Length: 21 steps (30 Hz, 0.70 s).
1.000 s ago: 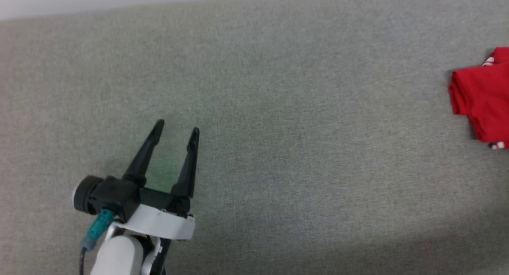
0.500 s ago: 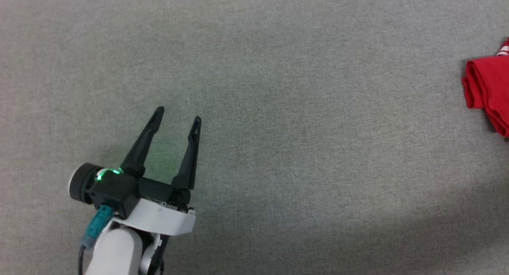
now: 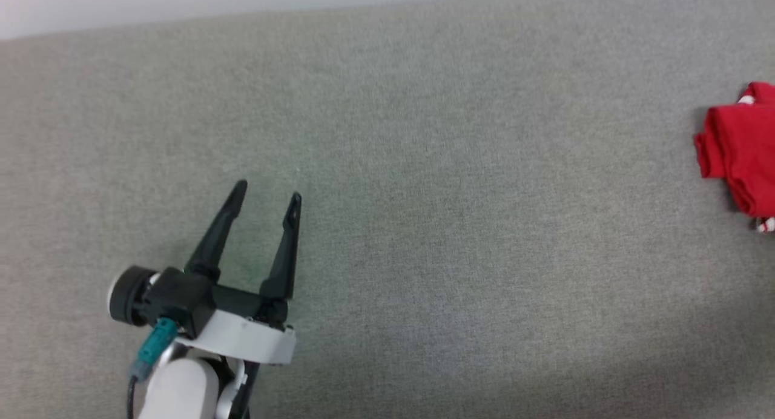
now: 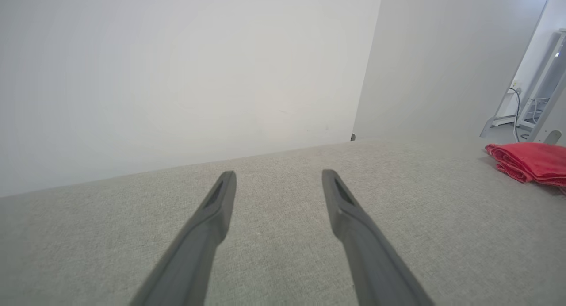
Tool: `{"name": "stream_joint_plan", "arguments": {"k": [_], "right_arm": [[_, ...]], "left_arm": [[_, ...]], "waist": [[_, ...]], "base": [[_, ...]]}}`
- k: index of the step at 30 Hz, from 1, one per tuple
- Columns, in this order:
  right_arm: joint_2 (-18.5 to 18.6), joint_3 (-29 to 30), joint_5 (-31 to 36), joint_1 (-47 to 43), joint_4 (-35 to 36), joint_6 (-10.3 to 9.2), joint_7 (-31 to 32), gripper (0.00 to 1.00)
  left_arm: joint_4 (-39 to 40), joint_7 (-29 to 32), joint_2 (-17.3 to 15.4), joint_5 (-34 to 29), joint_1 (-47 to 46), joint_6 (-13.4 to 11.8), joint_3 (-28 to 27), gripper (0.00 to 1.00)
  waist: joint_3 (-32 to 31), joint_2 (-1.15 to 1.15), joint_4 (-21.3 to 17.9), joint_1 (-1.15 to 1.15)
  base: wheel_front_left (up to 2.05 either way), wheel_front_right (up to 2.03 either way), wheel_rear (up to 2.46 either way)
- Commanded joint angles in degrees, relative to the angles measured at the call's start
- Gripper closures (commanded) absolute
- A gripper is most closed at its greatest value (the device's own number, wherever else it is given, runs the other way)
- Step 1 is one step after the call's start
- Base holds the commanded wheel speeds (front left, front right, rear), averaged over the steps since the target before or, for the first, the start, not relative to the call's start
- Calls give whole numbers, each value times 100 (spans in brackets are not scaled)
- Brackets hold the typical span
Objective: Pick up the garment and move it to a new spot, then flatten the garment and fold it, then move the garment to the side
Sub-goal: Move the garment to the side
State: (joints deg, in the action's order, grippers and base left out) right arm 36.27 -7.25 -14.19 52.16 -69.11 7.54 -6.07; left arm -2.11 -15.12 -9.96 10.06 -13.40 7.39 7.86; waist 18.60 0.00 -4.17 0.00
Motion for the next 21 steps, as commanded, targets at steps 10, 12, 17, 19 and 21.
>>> {"name": "stream_joint_plan", "arguments": {"k": [10,12,17,19,21], "right_arm": [[-331,-707,-393,-668,356,-12,-176,0],[-441,-877,-483,-849,455,-12,-221,0],[-811,-1179,-819,-1305,756,-12,-434,0],[-938,-1298,-936,-1479,915,-12,-538,0],[-1061,-1389,-1076,-1655,1103,-12,-641,0]], "left_arm": [[-387,1,138,139,443,13,-272,0],[-446,1,140,112,543,13,-337,0],[-588,2,191,151,774,13,-560,0],[-666,2,211,145,890,13,-632,0],[-752,3,220,134,990,13,-695,0]], "waist": [[-987,0,240,0],[-1151,0,300,0],[-1539,0,424,0],[-1665,0,458,0],[-1753,0,492,0]], "base": [[0,0,0],[0,0,0],[0,0,0],[0,0,0],[0,0,0]]}}
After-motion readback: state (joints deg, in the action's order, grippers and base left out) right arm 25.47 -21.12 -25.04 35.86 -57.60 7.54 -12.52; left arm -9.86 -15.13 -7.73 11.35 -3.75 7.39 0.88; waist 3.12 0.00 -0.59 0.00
